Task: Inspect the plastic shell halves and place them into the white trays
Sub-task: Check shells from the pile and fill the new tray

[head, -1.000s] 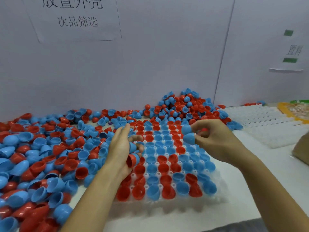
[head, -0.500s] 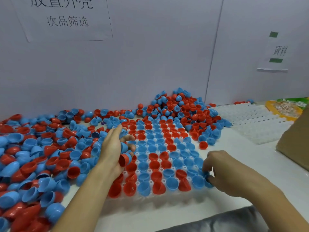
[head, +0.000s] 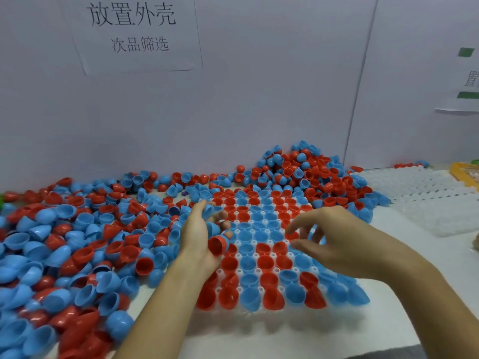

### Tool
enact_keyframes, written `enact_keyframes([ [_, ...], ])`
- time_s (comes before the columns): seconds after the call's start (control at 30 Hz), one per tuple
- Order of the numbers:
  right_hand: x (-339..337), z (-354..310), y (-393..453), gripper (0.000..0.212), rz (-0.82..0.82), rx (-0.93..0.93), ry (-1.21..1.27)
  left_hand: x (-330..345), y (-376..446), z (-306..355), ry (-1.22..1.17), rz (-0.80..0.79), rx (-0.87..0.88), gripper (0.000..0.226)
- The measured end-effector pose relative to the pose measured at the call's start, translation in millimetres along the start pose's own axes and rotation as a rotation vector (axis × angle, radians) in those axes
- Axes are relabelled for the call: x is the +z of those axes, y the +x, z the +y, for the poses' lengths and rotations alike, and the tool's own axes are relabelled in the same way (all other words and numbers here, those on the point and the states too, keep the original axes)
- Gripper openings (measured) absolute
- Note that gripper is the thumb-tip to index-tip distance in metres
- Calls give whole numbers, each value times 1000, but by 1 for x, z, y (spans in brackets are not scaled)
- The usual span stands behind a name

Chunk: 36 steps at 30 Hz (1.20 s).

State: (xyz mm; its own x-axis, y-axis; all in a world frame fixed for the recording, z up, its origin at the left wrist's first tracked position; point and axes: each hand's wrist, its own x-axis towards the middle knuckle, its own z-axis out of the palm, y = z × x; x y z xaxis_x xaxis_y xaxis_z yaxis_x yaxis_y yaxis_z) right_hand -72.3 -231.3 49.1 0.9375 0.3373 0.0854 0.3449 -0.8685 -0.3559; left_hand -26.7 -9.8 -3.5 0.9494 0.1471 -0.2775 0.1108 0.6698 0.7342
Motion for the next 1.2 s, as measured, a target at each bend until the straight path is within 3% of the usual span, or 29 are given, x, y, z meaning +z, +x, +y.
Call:
enact_keyframes([
  [0.1, 20, -41, 31, 35, -93, -131, 157, -1, -2, 2, -34, 0, -14, 29],
  [0.23, 54, -73, 64, 22, -29, -238, 284, -5, -3, 7, -79, 42, -36, 42],
  [0.43, 78, -65, 72, 16, 199, -119, 575, -1, 0, 8, -69, 22, 36, 33],
  [0.63, 76, -56, 72, 18, 322, -15, 827, 2, -2, 0, 80, -88, 119, 22],
  [0.9, 77, -51, 73, 9, 470, 95, 867, 5, -5, -4, 211, -247, 175, 31],
  [1.07, 80, -51, 73, 10, 545, 97, 795, 7, -7, -8, 344, -315, 231, 50],
  [1.2, 84, -54, 73, 13, 547, 56, 652, 10, -8, -21, 492, -187, 317, 30],
])
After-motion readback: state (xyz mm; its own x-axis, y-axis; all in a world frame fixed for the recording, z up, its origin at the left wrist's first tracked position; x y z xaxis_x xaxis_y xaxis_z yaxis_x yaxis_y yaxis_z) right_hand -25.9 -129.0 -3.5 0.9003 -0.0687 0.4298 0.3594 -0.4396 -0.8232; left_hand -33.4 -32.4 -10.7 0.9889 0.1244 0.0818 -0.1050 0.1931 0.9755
